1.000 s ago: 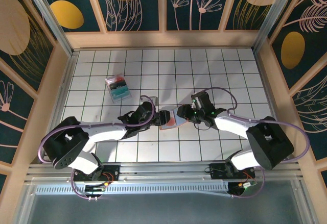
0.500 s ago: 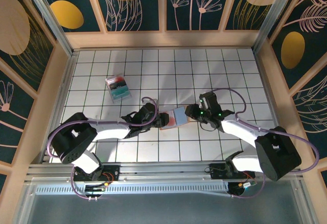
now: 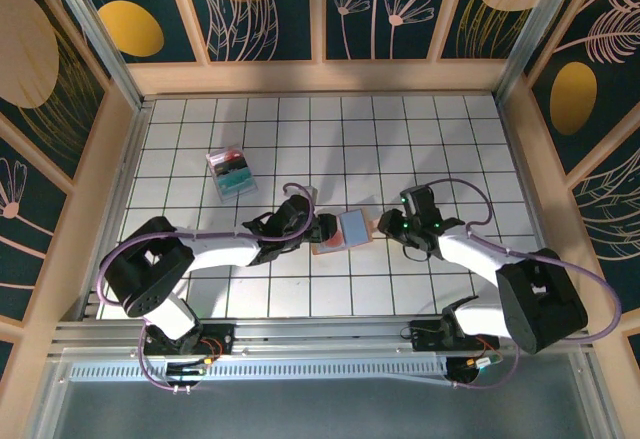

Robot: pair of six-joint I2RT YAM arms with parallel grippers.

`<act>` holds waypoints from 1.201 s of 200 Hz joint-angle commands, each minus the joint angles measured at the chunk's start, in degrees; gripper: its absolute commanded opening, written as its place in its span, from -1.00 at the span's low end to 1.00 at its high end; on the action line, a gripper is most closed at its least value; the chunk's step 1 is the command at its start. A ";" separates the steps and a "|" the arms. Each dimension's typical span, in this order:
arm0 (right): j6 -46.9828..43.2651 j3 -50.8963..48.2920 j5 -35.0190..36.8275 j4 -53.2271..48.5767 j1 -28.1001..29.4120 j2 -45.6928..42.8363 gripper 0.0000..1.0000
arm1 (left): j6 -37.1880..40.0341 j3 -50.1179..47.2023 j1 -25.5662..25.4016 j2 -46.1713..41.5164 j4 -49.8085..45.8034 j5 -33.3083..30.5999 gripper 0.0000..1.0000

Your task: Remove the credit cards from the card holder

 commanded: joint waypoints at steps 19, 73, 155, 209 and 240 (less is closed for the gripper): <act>-2.66 2.46 5.10 -7.51 -3.44 -7.57 -0.21 | 1.03 1.22 -0.17 0.68 -1.20 -0.53 0.20; -3.65 6.37 3.84 -9.95 -2.73 -16.55 -0.17 | 0.71 0.95 -0.17 -0.55 -1.60 -0.36 0.16; 0.81 7.70 -3.40 -0.39 11.66 -12.07 -0.22 | 0.38 -1.34 -0.20 0.07 -0.92 0.98 0.01; 2.76 4.33 -13.61 8.48 12.62 -5.07 -0.36 | -0.78 -3.36 -0.20 0.49 0.43 1.31 -0.09; 1.68 4.26 -15.78 9.67 12.12 -0.15 -0.43 | -0.60 -3.27 -0.19 1.43 2.11 2.95 -0.10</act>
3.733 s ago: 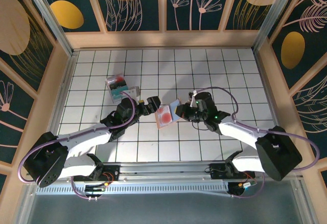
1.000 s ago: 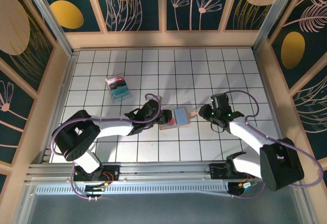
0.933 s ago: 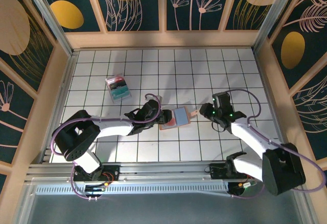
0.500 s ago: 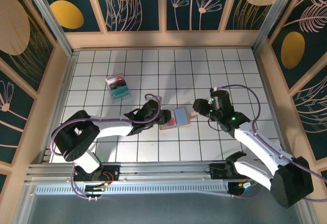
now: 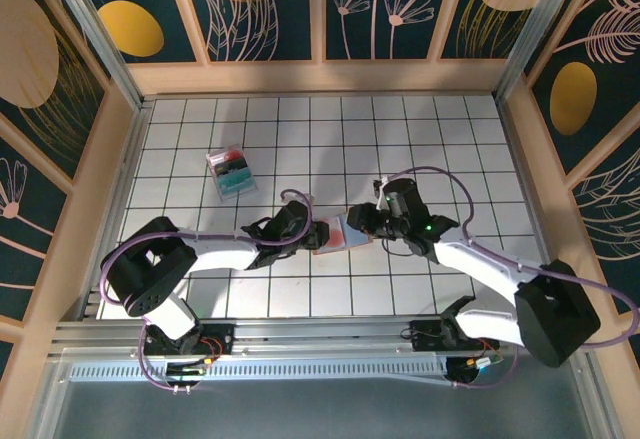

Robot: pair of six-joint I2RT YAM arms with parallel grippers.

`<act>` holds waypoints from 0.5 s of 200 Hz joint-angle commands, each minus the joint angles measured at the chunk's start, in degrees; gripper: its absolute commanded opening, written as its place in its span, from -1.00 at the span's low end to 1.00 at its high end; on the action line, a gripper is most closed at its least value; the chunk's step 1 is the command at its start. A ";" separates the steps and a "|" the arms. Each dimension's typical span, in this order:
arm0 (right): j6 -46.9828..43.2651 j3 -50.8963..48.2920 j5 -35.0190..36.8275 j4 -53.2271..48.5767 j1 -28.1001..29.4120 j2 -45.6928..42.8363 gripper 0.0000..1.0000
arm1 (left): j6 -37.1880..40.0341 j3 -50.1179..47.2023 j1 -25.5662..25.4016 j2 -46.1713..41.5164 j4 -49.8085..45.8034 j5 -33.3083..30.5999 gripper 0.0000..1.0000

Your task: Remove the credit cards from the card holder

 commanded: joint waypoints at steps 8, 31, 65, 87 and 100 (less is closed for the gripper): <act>-0.55 -0.98 -4.66 4.01 -0.32 3.84 -0.43 | -0.37 0.12 -0.21 1.59 2.35 2.50 -0.11; -1.33 -1.06 -6.12 4.89 -0.91 6.36 -0.44 | -0.27 0.56 -0.13 2.30 2.39 2.57 -0.14; -1.71 -1.58 -7.68 5.95 -2.13 8.79 -0.48 | -0.70 0.30 -0.20 3.33 2.27 2.00 -0.20; -1.68 -2.42 -9.44 7.44 -3.05 9.69 -0.49 | -0.81 0.39 -0.14 4.05 2.33 2.00 -0.23; -1.51 -2.94 -10.20 8.55 -3.41 10.39 -0.51 | -0.82 0.47 -0.21 4.22 2.04 1.83 -0.24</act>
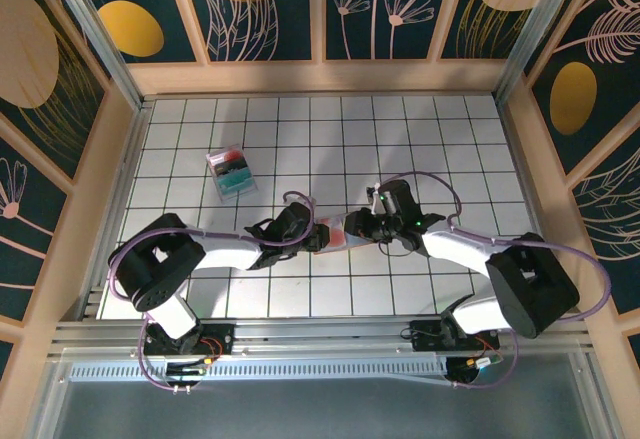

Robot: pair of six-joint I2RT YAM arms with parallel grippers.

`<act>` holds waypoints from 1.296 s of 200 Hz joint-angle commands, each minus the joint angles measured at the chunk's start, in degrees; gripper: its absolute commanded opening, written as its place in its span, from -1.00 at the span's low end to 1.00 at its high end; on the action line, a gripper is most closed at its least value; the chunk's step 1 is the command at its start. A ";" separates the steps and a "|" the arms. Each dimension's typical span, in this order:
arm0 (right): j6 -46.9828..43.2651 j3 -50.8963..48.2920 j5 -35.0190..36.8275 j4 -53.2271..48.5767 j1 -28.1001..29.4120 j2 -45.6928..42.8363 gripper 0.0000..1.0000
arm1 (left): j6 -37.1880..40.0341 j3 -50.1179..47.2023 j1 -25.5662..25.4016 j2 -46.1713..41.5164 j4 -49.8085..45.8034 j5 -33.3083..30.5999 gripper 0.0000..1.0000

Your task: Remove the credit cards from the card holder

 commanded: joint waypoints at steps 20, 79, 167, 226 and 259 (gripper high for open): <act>-1.00 -1.94 -2.89 3.68 -1.25 2.58 -0.52 | -0.58 0.45 -0.15 1.62 -0.85 0.20 -0.26; -0.07 -3.43 -4.63 7.61 -1.56 6.51 -0.53 | -0.70 0.58 -0.15 1.95 -1.76 0.05 -0.29; 1.15 -4.21 -8.08 12.77 -3.92 10.12 -0.55 | -0.99 0.98 -0.19 2.33 -1.86 0.91 -0.35; 1.64 -5.29 -6.15 12.96 -4.36 11.99 -0.54 | -1.17 0.45 -0.21 3.40 -2.65 0.33 -0.37; 2.75 -6.14 -8.19 16.62 -4.35 12.87 -0.55 | -1.18 0.45 -0.19 3.54 -2.55 0.38 -0.39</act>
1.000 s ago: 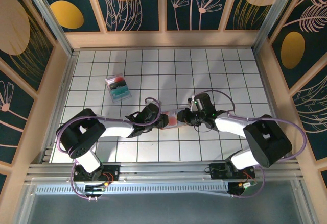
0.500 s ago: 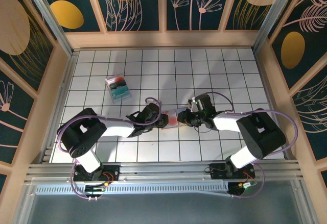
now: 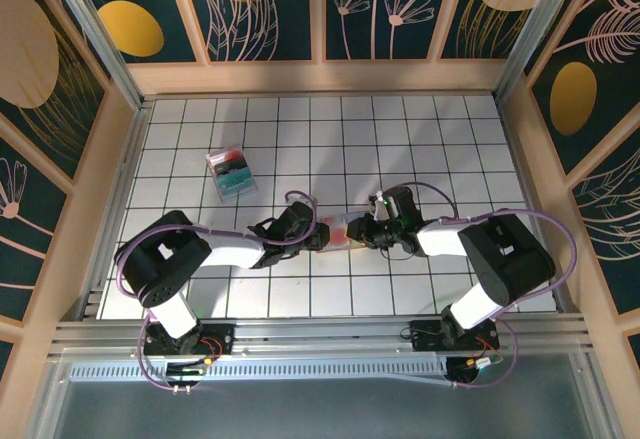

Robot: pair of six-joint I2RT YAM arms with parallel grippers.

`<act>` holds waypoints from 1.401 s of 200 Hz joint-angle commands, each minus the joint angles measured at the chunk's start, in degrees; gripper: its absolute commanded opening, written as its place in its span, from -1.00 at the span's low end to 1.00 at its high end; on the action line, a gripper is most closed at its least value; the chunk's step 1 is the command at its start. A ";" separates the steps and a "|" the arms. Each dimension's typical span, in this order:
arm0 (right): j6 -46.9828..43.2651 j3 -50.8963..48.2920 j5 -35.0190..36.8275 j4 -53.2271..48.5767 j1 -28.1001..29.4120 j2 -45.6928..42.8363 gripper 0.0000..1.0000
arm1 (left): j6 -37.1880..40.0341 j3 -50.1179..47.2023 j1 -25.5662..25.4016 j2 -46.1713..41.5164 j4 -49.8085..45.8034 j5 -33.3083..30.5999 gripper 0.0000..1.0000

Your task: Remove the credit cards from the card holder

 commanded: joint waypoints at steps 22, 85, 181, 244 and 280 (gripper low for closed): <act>2.46 -2.29 -2.23 6.23 -0.51 2.90 -0.66 | -1.05 -0.38 -0.15 1.84 -3.27 0.77 -0.40; 2.15 -3.08 -2.01 5.24 -2.37 -0.29 -0.93 | -1.41 -0.73 -0.15 1.65 -3.62 0.27 -0.42; -2.87 -0.70 4.63 -7.46 -3.43 -3.60 -1.00 | 0.37 0.85 -0.14 -0.92 -5.99 -1.92 -0.43; -3.43 0.64 5.49 -9.71 -2.38 -5.78 -1.00 | 3.52 6.16 -0.17 -1.34 -7.56 -2.46 -0.35; -3.10 0.82 5.31 -9.51 -2.19 -6.32 -1.00 | 4.04 7.27 -0.17 -0.03 -5.79 0.95 -0.34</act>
